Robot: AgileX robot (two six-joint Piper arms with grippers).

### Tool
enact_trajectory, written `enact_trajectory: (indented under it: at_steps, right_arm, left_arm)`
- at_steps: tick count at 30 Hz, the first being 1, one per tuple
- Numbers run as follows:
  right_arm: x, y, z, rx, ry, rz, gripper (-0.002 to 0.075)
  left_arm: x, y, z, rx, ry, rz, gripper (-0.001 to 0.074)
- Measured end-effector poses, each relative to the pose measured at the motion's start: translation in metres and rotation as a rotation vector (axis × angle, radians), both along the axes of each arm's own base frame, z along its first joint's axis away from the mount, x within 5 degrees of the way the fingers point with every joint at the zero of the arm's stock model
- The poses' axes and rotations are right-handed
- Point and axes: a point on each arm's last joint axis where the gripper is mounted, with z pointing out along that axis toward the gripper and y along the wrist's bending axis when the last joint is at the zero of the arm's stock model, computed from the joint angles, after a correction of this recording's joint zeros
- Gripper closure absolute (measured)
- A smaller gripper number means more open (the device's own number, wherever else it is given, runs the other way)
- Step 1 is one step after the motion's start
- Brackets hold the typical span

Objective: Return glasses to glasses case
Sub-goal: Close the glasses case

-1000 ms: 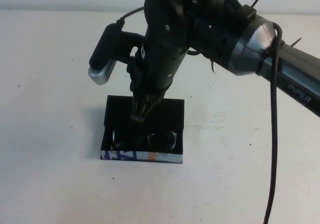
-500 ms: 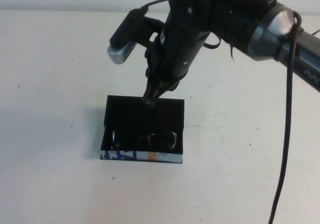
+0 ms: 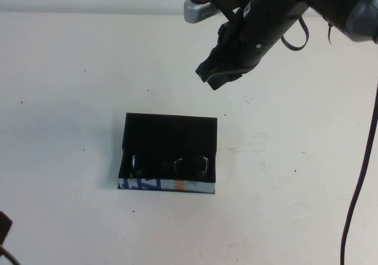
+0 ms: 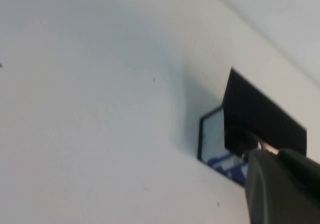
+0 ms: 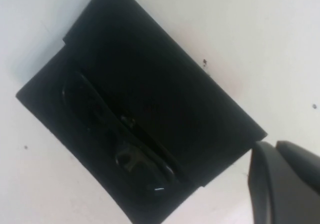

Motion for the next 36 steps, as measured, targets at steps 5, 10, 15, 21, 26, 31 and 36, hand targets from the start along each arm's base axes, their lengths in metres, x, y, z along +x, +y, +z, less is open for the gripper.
enact_trajectory:
  at_steps: [5,10,15,21,26,31,36]
  right_arm:
    - [0.0,0.002,-0.004,0.005,0.025,0.003,0.0737]
    - [0.002,0.001,-0.006,0.01,0.036,-0.001,0.0737]
    - [0.002,0.0,-0.006,0.013,0.038,-0.006,0.0737]
    - [0.006,0.002,-0.004,0.047,-0.001,-0.023,0.0737]
    - [0.014,0.005,-0.008,0.093,-0.027,-0.049,0.0737]
    - [0.028,0.01,-0.027,0.119,-0.024,-0.082,0.0737]
    - [0.042,0.011,-0.047,0.156,-0.005,-0.126,0.0737]
  left_arm:
    - [0.025,-0.017,0.02,0.117,0.217,-0.233,0.0739]
    - [0.059,-0.035,0.032,0.2,0.352,-0.485,0.0739]
    - [0.094,-0.052,0.016,0.166,0.388,-0.683,0.0739]
    - [0.132,-0.064,-0.019,0.071,0.371,-0.74,0.0739]
    - [0.15,-0.068,-0.051,0.058,0.379,-0.757,0.0739]
    - [0.167,-0.071,-0.065,0.065,0.377,-0.791,0.0739]
    - [0.187,-0.073,-0.068,0.086,0.347,-0.802,0.0739]
